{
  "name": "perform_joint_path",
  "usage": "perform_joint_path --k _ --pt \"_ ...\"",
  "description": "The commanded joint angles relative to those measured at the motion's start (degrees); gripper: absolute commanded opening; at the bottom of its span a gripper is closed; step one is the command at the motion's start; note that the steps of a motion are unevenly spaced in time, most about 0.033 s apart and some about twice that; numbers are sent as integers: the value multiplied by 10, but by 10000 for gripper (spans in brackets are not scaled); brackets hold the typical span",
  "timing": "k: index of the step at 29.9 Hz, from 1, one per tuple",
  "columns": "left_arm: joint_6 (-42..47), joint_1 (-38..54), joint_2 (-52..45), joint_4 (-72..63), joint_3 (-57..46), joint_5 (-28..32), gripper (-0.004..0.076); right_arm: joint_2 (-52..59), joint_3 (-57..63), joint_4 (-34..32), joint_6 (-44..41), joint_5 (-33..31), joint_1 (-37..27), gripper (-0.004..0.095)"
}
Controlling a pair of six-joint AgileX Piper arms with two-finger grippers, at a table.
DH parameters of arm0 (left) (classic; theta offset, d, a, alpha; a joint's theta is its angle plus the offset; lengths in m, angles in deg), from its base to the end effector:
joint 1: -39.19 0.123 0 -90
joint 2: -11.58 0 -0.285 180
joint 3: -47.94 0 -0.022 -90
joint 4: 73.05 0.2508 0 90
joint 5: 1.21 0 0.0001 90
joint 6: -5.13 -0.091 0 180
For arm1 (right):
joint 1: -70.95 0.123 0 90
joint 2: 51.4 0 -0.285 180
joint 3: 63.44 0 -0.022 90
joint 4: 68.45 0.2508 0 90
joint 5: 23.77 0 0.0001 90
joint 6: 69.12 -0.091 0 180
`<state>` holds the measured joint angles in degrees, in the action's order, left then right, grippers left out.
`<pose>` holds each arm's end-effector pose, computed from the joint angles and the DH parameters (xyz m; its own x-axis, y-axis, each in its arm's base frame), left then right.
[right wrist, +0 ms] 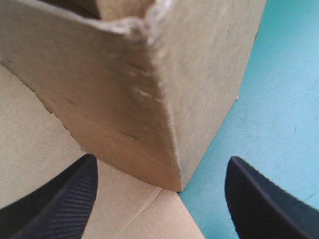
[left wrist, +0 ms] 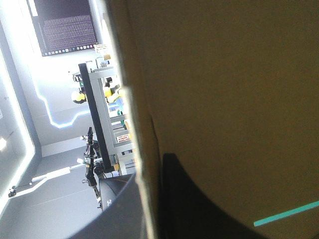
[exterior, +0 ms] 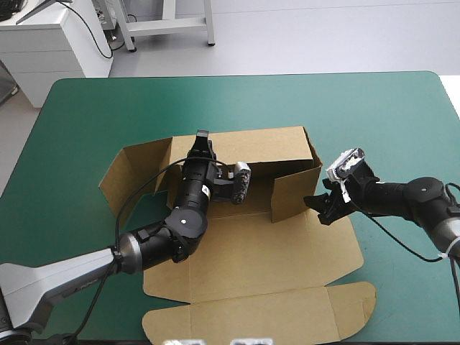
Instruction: Fold the box
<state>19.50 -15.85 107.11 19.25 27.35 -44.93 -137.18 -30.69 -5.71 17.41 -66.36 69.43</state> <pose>0.2363 -0.2282 0.2894 0.1816 0.9786 0.0973 0.2728 -0.1452 0.9511 0.2566 0.0480 0.2500 -0.4804 -0.4050 -0.7779 -0.7102 0.7001 0.0742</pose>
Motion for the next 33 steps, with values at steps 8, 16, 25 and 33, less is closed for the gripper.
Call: perform_joint_path --k 8,16,25,33 --pt "-2 -4 -12 15 8 5 -8 19 -16 97 59 39 20 712" --pt "-2 -4 -12 17 8 5 -8 19 -15 69 2 210 121 682" --pt "-2 -4 -12 17 8 9 -8 19 -15 121 -2 276 143 621" --pt "-2 -4 -12 17 8 22 -8 19 -15 125 39 274 152 -14"
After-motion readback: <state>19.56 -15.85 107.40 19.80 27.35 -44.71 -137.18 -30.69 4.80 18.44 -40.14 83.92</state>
